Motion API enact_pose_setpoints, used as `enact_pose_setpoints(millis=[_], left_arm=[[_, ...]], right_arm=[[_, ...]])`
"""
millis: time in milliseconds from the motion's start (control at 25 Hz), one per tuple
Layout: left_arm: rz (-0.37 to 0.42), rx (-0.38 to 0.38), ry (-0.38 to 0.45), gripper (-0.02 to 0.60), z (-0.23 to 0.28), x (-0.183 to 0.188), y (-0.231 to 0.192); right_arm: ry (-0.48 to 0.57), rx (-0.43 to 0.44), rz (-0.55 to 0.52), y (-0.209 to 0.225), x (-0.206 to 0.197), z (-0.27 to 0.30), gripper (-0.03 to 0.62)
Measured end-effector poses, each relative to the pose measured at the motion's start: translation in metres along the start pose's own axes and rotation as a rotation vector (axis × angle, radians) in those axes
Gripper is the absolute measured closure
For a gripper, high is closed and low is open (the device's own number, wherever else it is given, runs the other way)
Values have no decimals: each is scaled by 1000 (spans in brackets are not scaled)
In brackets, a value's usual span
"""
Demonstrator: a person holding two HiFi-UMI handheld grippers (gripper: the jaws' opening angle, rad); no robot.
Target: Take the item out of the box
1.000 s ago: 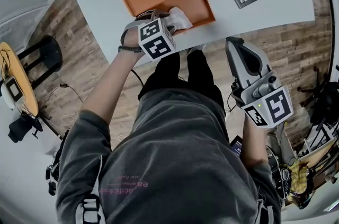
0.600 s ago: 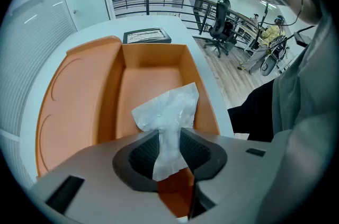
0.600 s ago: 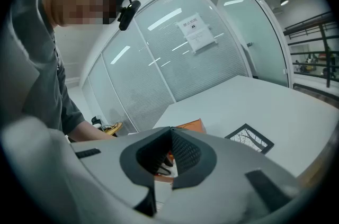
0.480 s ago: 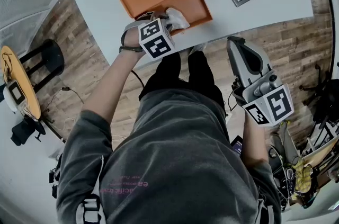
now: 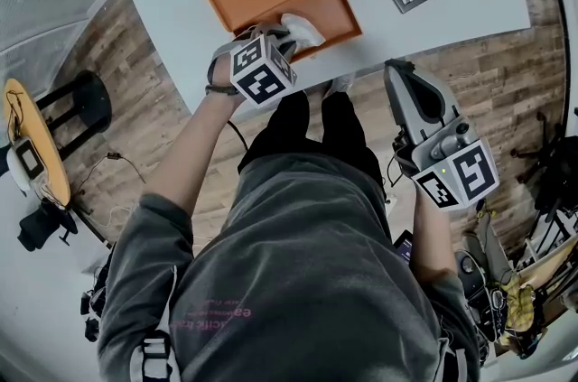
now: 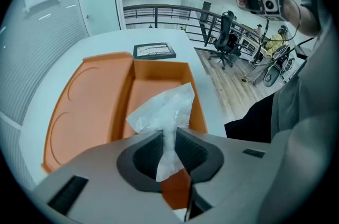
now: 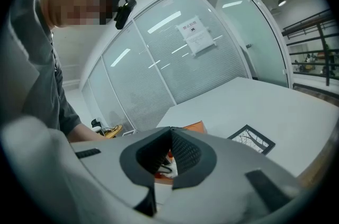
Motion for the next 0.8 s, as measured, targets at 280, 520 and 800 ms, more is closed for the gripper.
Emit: enact_pose_setpoints(millis=[280, 520, 800], left_arm=[[-25, 51, 123, 505, -49, 19, -6], [-43, 101, 206, 505, -89, 32, -13], [-81, 166, 326, 505, -136, 47, -23]], right_arm=[[15, 0, -30, -11, 10, 1, 592], [25, 10, -57, -24, 21, 4, 592], [56, 20, -122, -41, 42, 6, 592]])
Point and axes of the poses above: the fingertips, and each gripper's own axes: z forward along the fingers, y to its right, x out of its top, the point moved 5 cm from there along -z, backward along the fingers, and after that the axes turned 1 degree about -y, right-handed, at the moved point
